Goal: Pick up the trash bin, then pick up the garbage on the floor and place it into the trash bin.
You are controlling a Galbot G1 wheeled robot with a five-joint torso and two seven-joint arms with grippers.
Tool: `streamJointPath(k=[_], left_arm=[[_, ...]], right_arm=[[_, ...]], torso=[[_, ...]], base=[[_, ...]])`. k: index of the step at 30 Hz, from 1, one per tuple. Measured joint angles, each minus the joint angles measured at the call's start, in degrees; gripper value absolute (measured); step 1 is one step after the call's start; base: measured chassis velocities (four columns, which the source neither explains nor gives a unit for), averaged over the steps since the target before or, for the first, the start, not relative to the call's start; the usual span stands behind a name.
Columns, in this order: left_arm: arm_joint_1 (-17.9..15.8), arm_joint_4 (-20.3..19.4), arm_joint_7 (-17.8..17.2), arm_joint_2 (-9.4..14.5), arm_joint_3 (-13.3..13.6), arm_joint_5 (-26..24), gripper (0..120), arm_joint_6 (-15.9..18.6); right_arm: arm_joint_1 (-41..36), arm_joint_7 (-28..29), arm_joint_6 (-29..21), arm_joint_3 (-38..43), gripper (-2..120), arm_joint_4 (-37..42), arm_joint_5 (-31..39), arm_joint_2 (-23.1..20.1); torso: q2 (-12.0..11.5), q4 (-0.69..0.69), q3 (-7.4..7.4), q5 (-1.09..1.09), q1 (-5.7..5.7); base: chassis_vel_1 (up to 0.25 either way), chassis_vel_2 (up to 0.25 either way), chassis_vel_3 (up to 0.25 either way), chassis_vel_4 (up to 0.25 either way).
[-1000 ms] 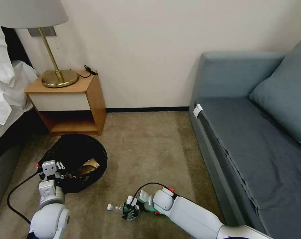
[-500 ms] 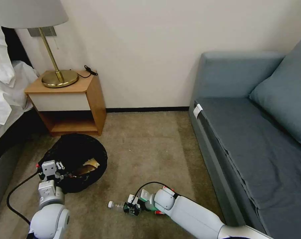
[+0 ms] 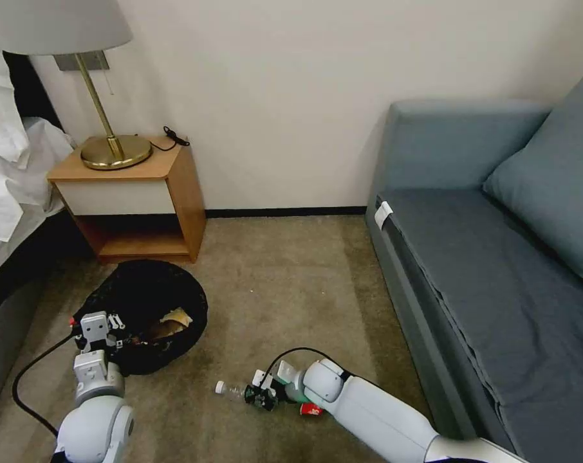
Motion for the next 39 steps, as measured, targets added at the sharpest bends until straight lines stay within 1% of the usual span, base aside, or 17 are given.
streamJointPath(k=[7, 13, 15, 25, 32, 33, 39], left_arm=[[0.12, -0.08, 0.04, 0.21, -0.07, 0.09, 4, -0.08], [0.37, -0.93, 0.0, -0.02, 0.1, 0.38, 4, 0.03], [0.61, -1.28, -0.04, -0.12, 0.23, 0.58, 4, 0.07], [1.35, -1.58, -0.09, -0.98, 0.57, 1.17, 4, -0.4], [1.72, -1.63, -0.1, -1.38, 0.24, 0.78, 4, -1.02], [1.71, -1.52, -0.11, -1.3, 0.06, 0.51, 4, -1.09], [1.51, -0.76, -0.24, -1.21, 0.24, 0.28, 4, -1.29]], right_arm=[[1.0, -0.17, 0.17, 3.19, 18, -0.85, -0.39, 0.05], [1.75, -0.2, 0.62, 7.15, 18, -2.05, -0.93, 0.31], [2.77, -0.09, 0.91, 10.01, 18, -2.38, -0.54, 0.45], [5.92, 1.19, 1.34, 13.29, 18, -0.15, 1.05, 0.4], [9.07, 3.39, 2.61, 14.04, 18, 0.89, 1.55, 1.47], [9.83, 4.74, 3.29, 13.96, 18, 1.01, 1.61, 1.95], [11.98, 7.82, 5.14, 13.4, 18, 2.39, 1.81, 4.1]], torso=[[0.0, 0.0, 0.0, 0.0, 0.0], [0.0, -0.01, 0.0, 0.0, 0.0], [0.0, 0.0, 0.0, 0.0, 0.0], [0.0, 0.0, 0.0, 0.0, 0.0], [0.0, 0.0, 0.0, 0.0, 0.0], [0.0, 0.0, 0.0, 0.0, 0.0], [0.0, 0.0, 0.01, -0.01, 0.0]], base=[[0.0, 0.0, 0.0, 0.0], [0.0, 0.0, 0.0, 0.0], [0.0, 0.0, 0.0, 0.0], [0.0, 0.0, 0.0, 0.0], [0.0, 0.0, 0.0, 0.0], [0.0, 0.0, 0.0, 0.0], [0.0, 0.0, 0.0, 0.0]])
